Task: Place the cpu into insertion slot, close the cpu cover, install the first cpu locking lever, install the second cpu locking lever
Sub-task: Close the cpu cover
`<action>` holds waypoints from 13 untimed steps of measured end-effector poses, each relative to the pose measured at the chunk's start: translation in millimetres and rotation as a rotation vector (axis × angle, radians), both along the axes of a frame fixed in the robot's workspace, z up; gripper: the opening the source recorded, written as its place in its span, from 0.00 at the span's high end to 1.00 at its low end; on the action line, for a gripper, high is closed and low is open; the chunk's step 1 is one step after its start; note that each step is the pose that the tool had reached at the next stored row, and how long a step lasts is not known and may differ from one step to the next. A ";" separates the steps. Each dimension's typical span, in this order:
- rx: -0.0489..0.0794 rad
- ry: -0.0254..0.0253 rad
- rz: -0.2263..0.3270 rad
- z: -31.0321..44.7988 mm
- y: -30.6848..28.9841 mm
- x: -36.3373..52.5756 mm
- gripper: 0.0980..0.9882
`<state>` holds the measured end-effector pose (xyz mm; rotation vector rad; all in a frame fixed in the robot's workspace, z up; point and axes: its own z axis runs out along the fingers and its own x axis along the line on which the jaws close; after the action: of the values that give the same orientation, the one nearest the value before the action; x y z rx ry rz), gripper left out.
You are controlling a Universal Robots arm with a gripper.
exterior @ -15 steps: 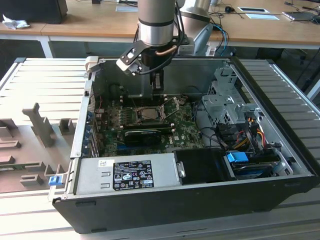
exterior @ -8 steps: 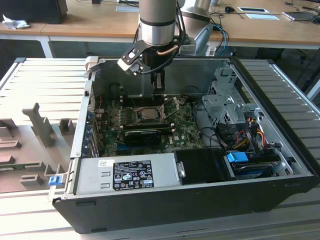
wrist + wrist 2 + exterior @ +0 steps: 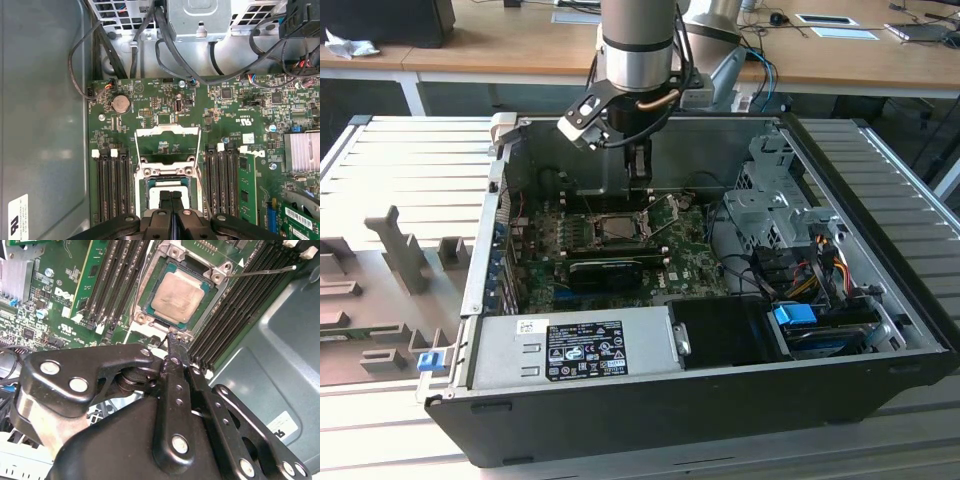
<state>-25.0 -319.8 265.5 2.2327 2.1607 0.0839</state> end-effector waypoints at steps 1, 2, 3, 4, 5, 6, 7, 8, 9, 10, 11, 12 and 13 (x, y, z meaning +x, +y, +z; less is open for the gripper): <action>0.000 0.0000 0.000 0.1 0.0 0.2 0.99; 0.000 0.0001 0.000 0.1 0.0 0.3 0.99; 0.000 0.0000 0.000 0.1 0.0 0.5 0.99; 0.000 0.0001 0.000 0.1 0.0 0.8 0.99; 0.000 0.0001 0.000 0.2 0.0 1.4 0.99; 0.000 0.0002 0.000 0.2 0.0 1.7 0.99; 0.000 0.0002 0.000 0.3 0.0 2.1 0.99; 0.000 0.0001 0.000 0.2 0.0 2.2 0.99; 0.000 0.0001 0.000 0.3 0.0 2.4 0.99; 0.000 0.0001 0.000 0.3 0.0 2.5 0.99; 0.000 0.0001 0.000 0.3 0.0 2.5 0.99; 0.000 0.0001 0.000 0.3 0.0 2.6 0.99; 0.000 0.0001 0.000 0.3 0.0 2.6 0.99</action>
<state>-22.4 -319.8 265.8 2.2327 2.1608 0.0839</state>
